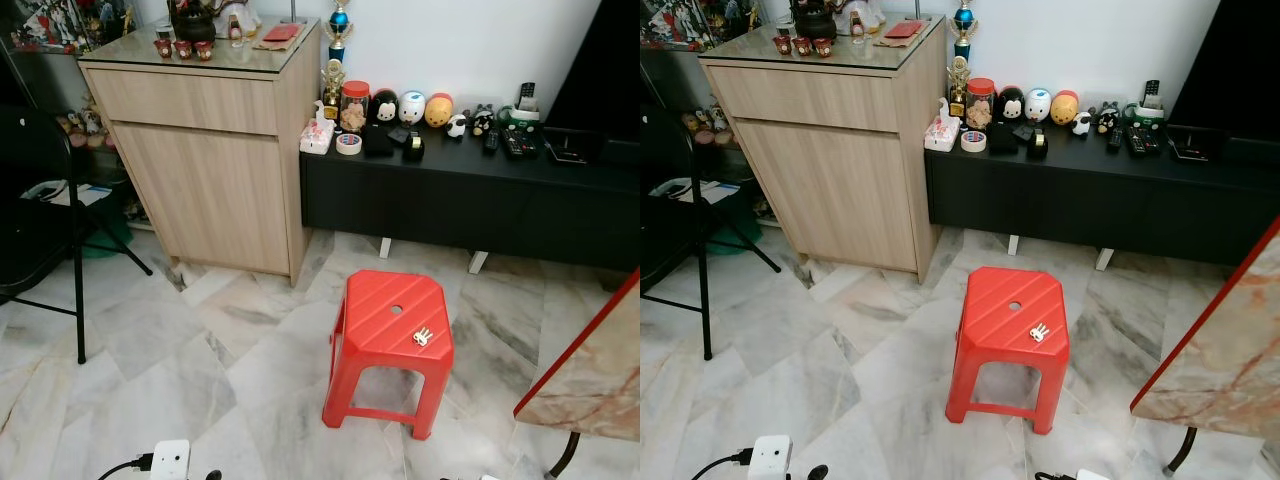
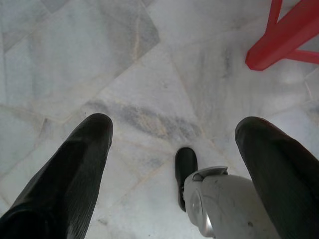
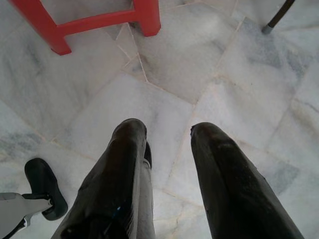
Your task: Hang keys on a hook
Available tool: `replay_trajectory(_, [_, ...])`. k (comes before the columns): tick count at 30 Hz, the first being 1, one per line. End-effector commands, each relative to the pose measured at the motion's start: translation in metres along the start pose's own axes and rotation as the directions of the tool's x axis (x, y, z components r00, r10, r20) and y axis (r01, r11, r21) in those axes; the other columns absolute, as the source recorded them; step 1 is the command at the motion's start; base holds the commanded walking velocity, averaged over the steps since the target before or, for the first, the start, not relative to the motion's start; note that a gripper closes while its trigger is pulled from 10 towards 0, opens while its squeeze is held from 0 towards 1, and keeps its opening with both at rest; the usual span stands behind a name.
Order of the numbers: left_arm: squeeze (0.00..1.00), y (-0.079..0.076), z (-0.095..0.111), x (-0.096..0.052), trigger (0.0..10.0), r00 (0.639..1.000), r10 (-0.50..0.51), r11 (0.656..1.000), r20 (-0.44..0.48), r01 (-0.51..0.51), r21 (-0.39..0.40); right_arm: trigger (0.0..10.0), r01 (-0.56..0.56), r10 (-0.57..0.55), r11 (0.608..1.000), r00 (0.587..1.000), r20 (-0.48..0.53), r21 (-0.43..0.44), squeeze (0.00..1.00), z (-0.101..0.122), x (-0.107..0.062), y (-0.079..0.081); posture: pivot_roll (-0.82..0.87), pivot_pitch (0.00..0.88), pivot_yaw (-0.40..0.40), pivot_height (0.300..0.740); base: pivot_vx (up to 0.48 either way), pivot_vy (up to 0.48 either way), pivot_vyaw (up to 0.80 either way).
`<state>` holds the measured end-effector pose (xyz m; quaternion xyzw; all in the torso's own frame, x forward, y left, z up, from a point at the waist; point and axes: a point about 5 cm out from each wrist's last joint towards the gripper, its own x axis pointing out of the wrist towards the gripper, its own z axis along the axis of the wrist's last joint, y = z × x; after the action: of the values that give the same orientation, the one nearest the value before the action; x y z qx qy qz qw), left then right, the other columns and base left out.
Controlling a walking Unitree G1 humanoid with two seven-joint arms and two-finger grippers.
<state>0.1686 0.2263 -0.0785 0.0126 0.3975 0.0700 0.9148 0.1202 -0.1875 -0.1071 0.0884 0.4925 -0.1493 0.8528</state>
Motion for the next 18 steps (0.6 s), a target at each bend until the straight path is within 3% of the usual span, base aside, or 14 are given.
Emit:
replay_trajectory(1, [0.00,-0.0013,0.0014,0.0005,10.0,1.000,-0.007,1.000,0.003,0.007,0.003,10.0,0.003,-0.003,1.000,1.000,-0.003,-0.014,0.00,-0.0007,-0.0002,-0.0019,0.07,0.000,-0.040,0.740,0.251,0.000,0.00])
replay_trajectory(14, [0.00,-0.0017,0.0006,0.0004,10.0,1.000,-0.007,1.000,0.000,0.007,0.003,10.0,0.000,0.000,0.999,1.000,0.002,-0.041,0.00,0.0005,0.0000,-0.0022,0.07,0.003,-0.042,0.740,0.263,0.000,0.00])
replay_trajectory(18, [0.00,-0.0023,0.0010,0.0005,10.0,1.000,-0.010,1.000,0.002,0.010,0.002,10.0,-0.010,0.010,0.999,1.000,0.010,-0.047,0.00,0.0014,0.0001,-0.0017,0.07,0.003,-0.042,0.740,0.271,0.000,0.65])
